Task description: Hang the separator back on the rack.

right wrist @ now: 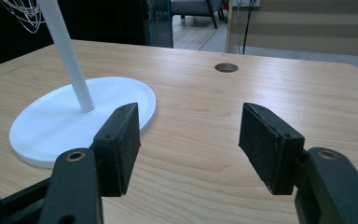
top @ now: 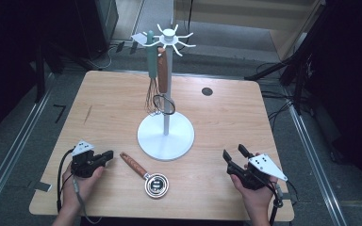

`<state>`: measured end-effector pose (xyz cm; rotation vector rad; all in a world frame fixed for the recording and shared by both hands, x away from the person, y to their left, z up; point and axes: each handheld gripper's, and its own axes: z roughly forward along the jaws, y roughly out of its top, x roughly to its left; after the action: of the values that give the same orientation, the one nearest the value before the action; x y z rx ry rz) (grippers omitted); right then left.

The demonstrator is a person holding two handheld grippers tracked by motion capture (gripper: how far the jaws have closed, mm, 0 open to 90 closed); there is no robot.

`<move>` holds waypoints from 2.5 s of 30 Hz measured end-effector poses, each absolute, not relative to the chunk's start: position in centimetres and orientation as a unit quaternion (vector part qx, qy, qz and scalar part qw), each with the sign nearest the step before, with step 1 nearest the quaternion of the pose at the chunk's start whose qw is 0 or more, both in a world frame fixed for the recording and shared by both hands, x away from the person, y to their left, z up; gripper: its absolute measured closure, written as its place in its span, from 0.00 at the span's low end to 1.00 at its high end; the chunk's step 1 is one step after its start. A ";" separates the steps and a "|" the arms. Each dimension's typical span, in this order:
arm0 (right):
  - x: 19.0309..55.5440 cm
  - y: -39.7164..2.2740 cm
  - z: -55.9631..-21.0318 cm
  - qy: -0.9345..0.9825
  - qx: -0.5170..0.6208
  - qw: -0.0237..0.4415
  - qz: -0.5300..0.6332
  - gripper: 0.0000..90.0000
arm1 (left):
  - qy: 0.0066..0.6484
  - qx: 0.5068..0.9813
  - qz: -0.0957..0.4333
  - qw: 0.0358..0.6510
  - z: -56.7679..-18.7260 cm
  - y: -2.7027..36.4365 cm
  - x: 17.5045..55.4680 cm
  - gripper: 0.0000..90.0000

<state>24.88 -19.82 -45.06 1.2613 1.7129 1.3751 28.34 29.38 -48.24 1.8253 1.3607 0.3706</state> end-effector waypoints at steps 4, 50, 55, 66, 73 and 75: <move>24.7 -19.4 -45.2 0.650 0.470 0.297 0.518 0.44 | 0.541 0.726 0.145 0.399 -48.5 29.3 29.1 0.99; 20.9 -5.9 -48.9 0.800 0.333 0.086 0.492 1.00 | 0.509 0.760 0.122 0.385 -48.9 26.2 29.2 0.96; 20.8 -4.5 -49.7 0.825 0.320 0.090 0.457 1.00 | 0.502 0.766 0.122 0.384 -48.9 25.2 28.8 0.97; 20.9 -4.4 -50.2 0.838 0.328 0.119 0.419 1.00 | 0.494 0.771 0.134 0.378 -49.0 23.8 28.5 1.00; 21.2 -5.5 -50.2 0.838 0.343 0.125 0.406 1.00 | 0.496 0.771 0.131 0.379 -49.0 23.0 28.6 1.00; 21.3 -6.0 -50.1 0.837 0.347 0.131 0.402 1.00 | 0.494 0.772 0.129 0.379 -49.1 22.5 28.6 1.00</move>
<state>21.26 -5.96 -50.13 1.0063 2.4319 1.1664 28.56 22.51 -49.07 1.9713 1.2612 0.3301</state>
